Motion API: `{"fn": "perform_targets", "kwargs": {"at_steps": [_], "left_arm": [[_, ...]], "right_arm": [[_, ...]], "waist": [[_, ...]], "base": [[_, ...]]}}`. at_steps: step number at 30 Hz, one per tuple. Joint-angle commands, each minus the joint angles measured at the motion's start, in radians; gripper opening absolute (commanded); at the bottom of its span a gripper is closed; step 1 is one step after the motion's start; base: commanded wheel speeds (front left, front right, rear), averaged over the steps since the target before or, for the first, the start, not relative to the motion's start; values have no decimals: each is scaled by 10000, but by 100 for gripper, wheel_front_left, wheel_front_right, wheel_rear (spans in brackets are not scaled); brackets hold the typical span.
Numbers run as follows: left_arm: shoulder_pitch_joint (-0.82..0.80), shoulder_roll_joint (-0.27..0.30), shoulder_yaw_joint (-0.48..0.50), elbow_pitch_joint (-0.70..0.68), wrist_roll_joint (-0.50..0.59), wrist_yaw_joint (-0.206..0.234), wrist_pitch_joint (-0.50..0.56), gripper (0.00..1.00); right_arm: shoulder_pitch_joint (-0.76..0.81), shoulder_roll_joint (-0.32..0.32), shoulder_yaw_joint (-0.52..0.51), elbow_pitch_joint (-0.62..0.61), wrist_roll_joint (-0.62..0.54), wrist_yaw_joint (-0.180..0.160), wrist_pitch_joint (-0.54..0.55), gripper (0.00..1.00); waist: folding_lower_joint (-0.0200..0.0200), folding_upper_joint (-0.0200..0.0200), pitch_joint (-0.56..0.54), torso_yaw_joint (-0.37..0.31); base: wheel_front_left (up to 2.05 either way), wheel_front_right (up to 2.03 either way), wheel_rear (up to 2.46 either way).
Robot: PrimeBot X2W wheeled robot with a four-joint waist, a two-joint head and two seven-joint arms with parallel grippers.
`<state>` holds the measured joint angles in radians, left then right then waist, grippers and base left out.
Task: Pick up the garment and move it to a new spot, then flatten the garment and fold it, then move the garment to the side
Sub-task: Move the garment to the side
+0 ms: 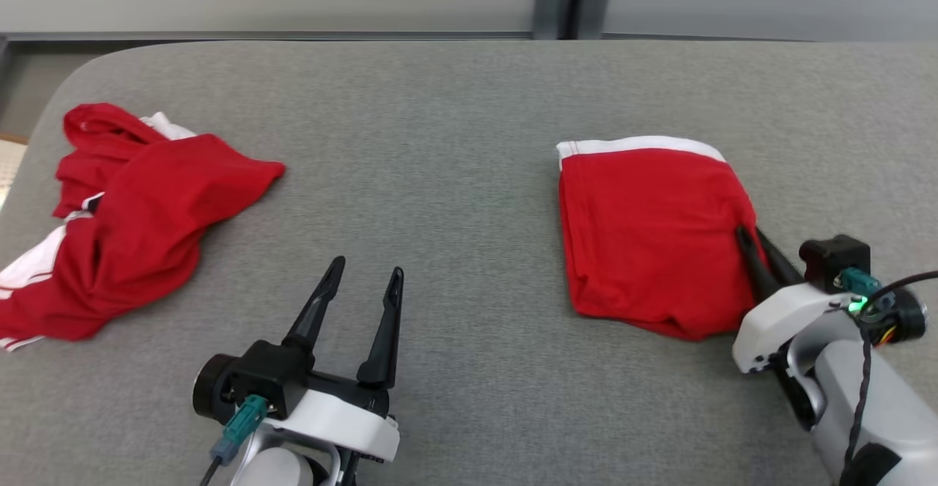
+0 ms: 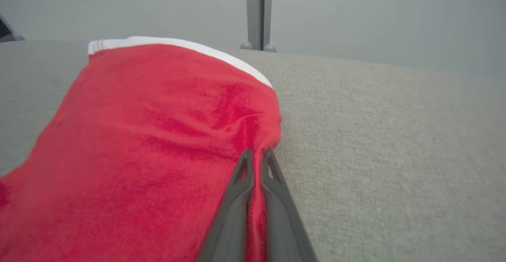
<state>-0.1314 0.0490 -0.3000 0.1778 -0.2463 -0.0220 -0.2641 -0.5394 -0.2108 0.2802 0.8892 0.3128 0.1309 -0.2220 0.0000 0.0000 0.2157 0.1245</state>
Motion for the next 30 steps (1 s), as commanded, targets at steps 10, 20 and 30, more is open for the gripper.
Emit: {"fn": "perform_targets", "kwargs": {"at_steps": [10,20,30], "left_arm": [[-774,36,144,-571,365,-234,-2,100],[-2173,39,187,-1058,1161,-766,-2,100],[-2734,36,57,-1261,1192,-982,-2,100]], "right_arm": [[-1163,-1884,1555,-1016,-2546,-5,-441,0],[-2937,-4231,1542,-1080,-2859,-7,-441,0],[-3480,-4983,500,-93,-3163,-8,-425,0]], "waist": [[0,0,910,-1868],[0,0,2762,-3063],[0,0,3467,-2894]], "base": [[0,0,0],[0,0,0],[0,0,0]]}}
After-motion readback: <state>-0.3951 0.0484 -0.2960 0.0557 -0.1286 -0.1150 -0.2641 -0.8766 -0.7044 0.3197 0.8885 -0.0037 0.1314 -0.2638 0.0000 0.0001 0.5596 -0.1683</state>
